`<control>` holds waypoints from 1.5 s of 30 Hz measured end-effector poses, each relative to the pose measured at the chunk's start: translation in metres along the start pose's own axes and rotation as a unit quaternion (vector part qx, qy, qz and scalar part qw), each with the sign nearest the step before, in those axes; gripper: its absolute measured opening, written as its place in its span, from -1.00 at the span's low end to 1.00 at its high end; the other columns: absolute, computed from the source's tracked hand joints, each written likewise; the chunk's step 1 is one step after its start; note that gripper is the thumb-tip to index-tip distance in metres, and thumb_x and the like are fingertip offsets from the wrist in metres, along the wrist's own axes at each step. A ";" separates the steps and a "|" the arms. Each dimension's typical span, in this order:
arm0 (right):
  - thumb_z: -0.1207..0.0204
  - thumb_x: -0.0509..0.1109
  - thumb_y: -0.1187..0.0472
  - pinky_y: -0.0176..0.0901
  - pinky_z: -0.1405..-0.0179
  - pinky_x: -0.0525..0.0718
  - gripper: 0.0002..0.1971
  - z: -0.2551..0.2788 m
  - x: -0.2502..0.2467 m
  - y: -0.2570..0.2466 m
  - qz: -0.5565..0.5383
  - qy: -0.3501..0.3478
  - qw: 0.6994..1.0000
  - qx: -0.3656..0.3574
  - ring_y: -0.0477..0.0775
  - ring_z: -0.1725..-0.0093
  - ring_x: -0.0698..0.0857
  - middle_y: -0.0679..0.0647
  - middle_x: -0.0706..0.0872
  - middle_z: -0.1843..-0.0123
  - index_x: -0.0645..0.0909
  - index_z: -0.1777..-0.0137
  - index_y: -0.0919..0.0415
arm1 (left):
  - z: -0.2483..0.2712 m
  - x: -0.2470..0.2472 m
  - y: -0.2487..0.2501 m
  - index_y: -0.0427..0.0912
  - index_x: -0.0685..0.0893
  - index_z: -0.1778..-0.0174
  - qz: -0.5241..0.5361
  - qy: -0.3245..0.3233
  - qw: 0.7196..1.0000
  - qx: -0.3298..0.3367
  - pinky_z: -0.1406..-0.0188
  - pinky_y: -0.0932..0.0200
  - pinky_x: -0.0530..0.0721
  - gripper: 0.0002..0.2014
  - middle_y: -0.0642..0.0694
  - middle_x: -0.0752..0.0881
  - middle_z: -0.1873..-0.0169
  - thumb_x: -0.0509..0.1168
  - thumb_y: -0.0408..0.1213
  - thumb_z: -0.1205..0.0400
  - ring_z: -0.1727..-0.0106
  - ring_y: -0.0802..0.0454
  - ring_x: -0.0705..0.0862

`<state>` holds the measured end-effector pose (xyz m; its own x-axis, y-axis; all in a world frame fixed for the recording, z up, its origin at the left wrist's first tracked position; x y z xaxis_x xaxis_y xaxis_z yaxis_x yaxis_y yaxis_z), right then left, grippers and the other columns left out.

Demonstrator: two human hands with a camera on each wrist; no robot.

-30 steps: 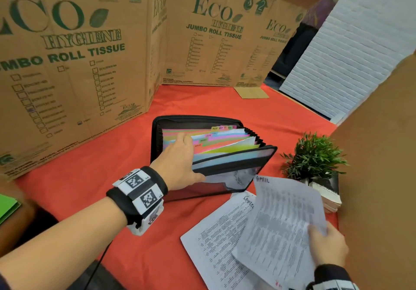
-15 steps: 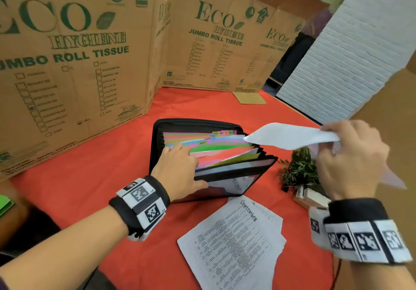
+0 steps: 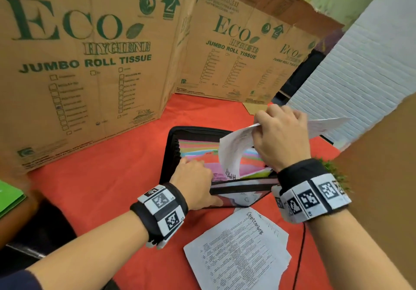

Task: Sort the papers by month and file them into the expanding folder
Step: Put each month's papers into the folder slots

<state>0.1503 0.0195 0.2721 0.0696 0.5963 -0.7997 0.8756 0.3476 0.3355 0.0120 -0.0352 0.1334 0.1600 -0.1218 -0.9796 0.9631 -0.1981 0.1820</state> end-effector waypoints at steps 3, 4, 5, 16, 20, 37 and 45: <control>-0.44 0.22 0.15 0.13 -0.02 0.43 -0.87 -0.004 0.016 -0.016 -0.001 -0.042 0.999 -0.017 0.22 0.11 0.58 0.06 0.59 0.20 0.59 0.20 0.13 | 0.002 -0.004 0.000 0.02 0.75 -0.10 0.003 0.019 1.000 -0.013 -0.34 -0.13 0.35 -0.28 -0.07 0.62 -0.10 0.17 0.55 -0.35 -0.25 -0.10 0.53; -0.45 0.24 0.17 0.13 -0.01 0.42 -0.90 -0.005 0.020 -0.020 -0.001 -0.050 0.999 -0.021 0.22 0.12 0.58 0.06 0.58 0.21 0.57 0.21 0.13 | 0.004 -0.005 0.001 0.01 0.74 -0.11 0.000 0.030 0.999 -0.023 -0.32 -0.13 0.35 -0.28 -0.08 0.57 -0.11 0.17 0.54 -0.37 -0.28 -0.12 0.48; -0.47 0.25 0.18 0.13 -0.01 0.42 -0.91 -0.007 0.023 -0.023 0.002 -0.054 0.998 -0.022 0.22 0.12 0.58 0.07 0.58 0.21 0.57 0.20 0.14 | 0.005 -0.007 0.001 0.00 0.74 -0.12 -0.004 0.042 0.999 -0.031 -0.30 -0.14 0.34 -0.30 -0.09 0.51 -0.15 0.18 0.51 -0.40 -0.31 -0.14 0.41; -0.32 0.42 0.27 0.06 0.15 0.39 -0.87 -0.022 0.026 -0.046 0.070 0.011 0.997 -0.035 0.22 0.21 0.53 0.10 0.54 0.32 0.52 0.37 0.14 | 0.010 -0.016 0.004 -0.11 0.69 0.02 0.000 0.076 0.996 -0.040 0.23 0.10 0.35 -0.43 -0.03 0.67 -0.02 0.22 0.38 -0.53 -0.02 -0.10 0.68; -0.32 0.44 0.27 0.11 0.11 0.44 -0.87 -0.026 0.027 -0.049 0.079 0.013 0.997 -0.022 0.24 0.17 0.54 0.14 0.55 0.29 0.53 0.38 0.16 | 0.010 -0.017 0.004 -0.14 0.70 0.03 -0.008 0.076 0.997 -0.028 0.25 0.07 0.33 -0.42 -0.05 0.65 0.00 0.20 0.37 -0.55 0.01 -0.11 0.67; -0.36 0.38 0.30 0.10 0.10 0.42 -0.74 -0.030 0.026 -0.045 0.102 0.012 0.994 -0.025 0.23 0.15 0.50 0.13 0.52 0.28 0.33 0.39 0.12 | -0.006 -0.006 -0.003 -0.07 0.56 0.22 0.004 0.067 0.998 0.008 0.27 0.09 0.48 -0.44 -0.07 0.71 0.16 0.31 0.44 -0.40 0.11 -0.13 0.68; -0.40 0.23 0.38 0.10 0.12 0.37 -0.83 -0.036 0.022 -0.044 0.101 0.017 0.995 0.019 0.23 0.11 0.47 0.15 0.47 0.20 0.42 0.37 0.15 | -0.006 -0.005 -0.002 -0.07 0.46 0.34 -0.018 0.064 0.998 0.003 0.30 0.09 0.43 -0.43 -0.08 0.69 0.23 0.27 0.45 -0.41 0.16 -0.14 0.66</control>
<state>0.0963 0.0431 0.2581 0.2299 0.6756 -0.7005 0.8628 0.1915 0.4679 0.0106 -0.0288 0.1373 0.1514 0.0115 -0.9884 0.9678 -0.2053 0.1459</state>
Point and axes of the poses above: each hand's wrist, its own z-axis away from the middle knuckle, its own x-axis out of the palm, y = z × x, the point moved 2 cm from there along -z, towards the middle knuckle
